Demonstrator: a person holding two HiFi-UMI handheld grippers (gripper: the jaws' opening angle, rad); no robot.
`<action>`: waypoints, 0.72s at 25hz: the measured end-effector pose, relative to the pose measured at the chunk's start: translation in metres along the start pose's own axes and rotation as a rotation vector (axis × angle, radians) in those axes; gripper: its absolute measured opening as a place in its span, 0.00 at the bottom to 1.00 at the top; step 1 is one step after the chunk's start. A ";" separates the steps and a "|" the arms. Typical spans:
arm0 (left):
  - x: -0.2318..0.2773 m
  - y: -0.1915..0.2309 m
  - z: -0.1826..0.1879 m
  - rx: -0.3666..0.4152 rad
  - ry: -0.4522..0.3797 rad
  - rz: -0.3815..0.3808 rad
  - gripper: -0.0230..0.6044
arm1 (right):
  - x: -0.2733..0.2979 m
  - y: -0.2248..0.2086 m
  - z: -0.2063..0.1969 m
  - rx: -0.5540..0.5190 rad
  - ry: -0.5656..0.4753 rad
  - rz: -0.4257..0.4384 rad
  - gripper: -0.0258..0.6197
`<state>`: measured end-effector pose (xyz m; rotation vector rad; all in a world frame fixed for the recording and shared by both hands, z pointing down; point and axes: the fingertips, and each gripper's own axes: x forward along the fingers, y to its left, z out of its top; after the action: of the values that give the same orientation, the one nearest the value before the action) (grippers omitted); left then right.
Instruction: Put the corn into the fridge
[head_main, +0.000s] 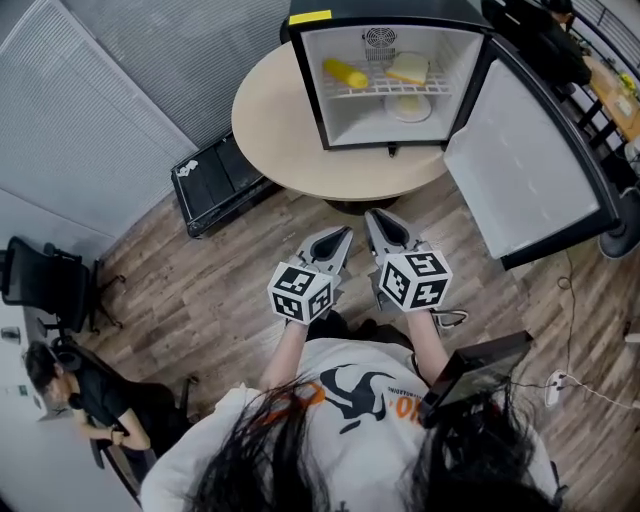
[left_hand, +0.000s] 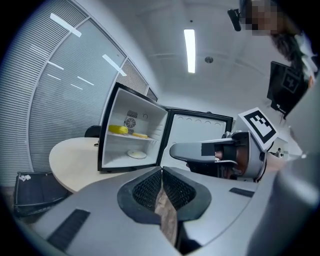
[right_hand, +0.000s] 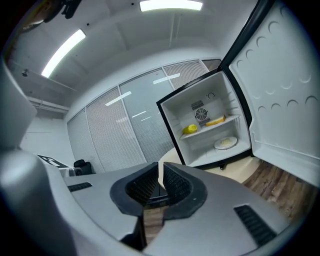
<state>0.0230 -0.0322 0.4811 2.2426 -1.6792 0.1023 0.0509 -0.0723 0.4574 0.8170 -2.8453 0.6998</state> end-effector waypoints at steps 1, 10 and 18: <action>-0.003 0.000 0.000 0.000 -0.002 0.003 0.06 | -0.001 0.001 -0.001 -0.001 0.003 -0.005 0.10; -0.018 0.002 0.001 0.007 -0.009 -0.015 0.06 | -0.005 0.015 -0.003 -0.019 -0.004 -0.019 0.10; -0.030 -0.001 -0.007 0.004 0.014 -0.078 0.06 | -0.010 0.023 -0.015 -0.001 0.005 -0.072 0.10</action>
<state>0.0157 -0.0026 0.4802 2.3013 -1.5834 0.1021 0.0467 -0.0429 0.4594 0.9112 -2.7963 0.6898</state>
